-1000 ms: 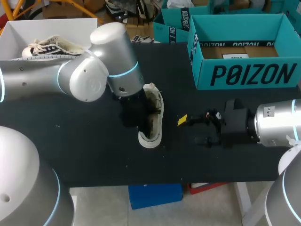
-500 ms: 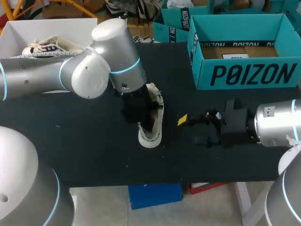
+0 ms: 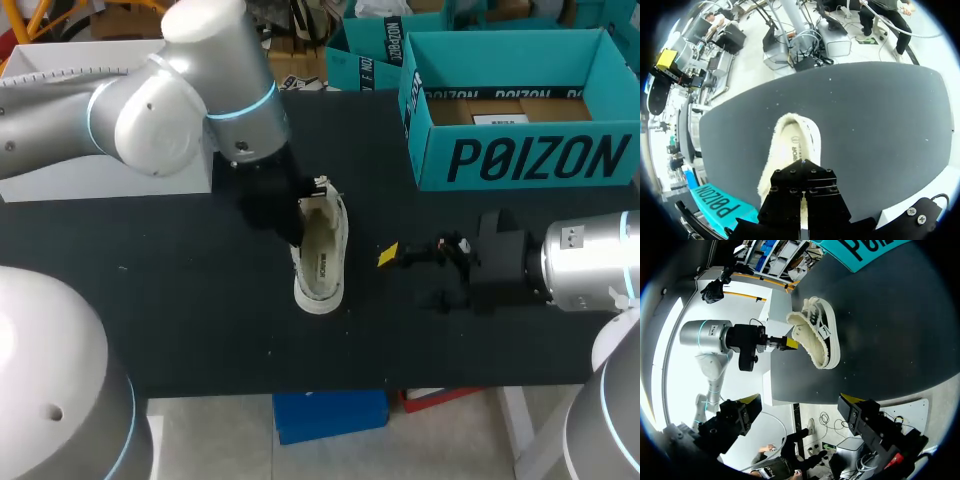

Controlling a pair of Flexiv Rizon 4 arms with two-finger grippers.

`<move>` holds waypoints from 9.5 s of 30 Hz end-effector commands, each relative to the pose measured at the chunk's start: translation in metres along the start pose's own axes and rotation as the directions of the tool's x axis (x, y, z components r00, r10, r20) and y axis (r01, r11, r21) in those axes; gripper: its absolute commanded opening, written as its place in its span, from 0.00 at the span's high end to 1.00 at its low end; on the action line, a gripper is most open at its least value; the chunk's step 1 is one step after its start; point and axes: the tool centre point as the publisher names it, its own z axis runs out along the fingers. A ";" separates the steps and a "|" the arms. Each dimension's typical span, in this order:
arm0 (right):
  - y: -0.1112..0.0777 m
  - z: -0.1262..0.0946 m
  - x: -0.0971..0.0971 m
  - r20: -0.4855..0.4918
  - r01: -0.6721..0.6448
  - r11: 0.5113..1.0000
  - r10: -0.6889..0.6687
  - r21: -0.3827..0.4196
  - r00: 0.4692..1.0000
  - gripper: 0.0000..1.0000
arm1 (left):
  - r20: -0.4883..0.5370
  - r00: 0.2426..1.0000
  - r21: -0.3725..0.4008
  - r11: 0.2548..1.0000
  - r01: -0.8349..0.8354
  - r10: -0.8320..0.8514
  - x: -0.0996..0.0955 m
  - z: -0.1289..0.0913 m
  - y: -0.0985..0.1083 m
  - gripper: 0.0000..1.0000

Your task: Take the shoe out of the shoebox, open the shoe tongue, remove and reinsert the insole, then place the shoe into the shoebox

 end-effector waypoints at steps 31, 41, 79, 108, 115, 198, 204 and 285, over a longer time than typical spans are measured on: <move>0.000 0.000 0.000 -0.001 0.000 1.000 0.000 0.000 1.000 0.00 | 0.369 0.843 -0.016 0.904 0.427 -0.392 0.032 -0.060 0.069 1.00; 0.000 0.000 0.000 -0.001 0.000 1.000 0.000 0.000 1.000 0.00 | 0.416 0.794 0.055 0.884 0.464 -0.442 0.003 -0.028 0.102 1.00; 0.000 0.000 0.000 -0.001 0.000 1.000 0.000 0.000 1.000 0.00 | 0.410 0.781 0.203 0.882 0.426 -0.472 0.003 -0.003 0.064 1.00; 0.000 0.000 0.000 -0.001 0.000 1.000 0.000 0.000 1.000 0.00 | 0.164 0.946 0.142 0.955 0.259 -0.281 -0.002 0.038 0.038 1.00; 0.000 0.000 0.000 -0.001 0.000 1.000 0.000 0.000 1.000 0.00 | 0.173 0.943 0.137 0.955 0.264 -0.286 0.004 0.012 0.044 1.00; 0.122 0.004 0.046 0.653 0.041 0.956 -0.230 0.292 0.722 0.00 | 0.419 0.268 0.453 0.455 0.767 -0.868 0.135 -0.141 -0.013 0.00; 0.150 0.029 0.042 0.712 0.023 0.937 -0.281 0.349 0.643 0.00 | 0.419 0.268 0.453 0.455 0.767 -0.868 0.135 -0.141 -0.013 0.00; 0.151 0.173 -0.086 0.747 0.121 0.928 -0.356 0.351 0.562 0.36 | 0.419 0.268 0.453 0.455 0.767 -0.868 0.135 -0.141 -0.013 0.00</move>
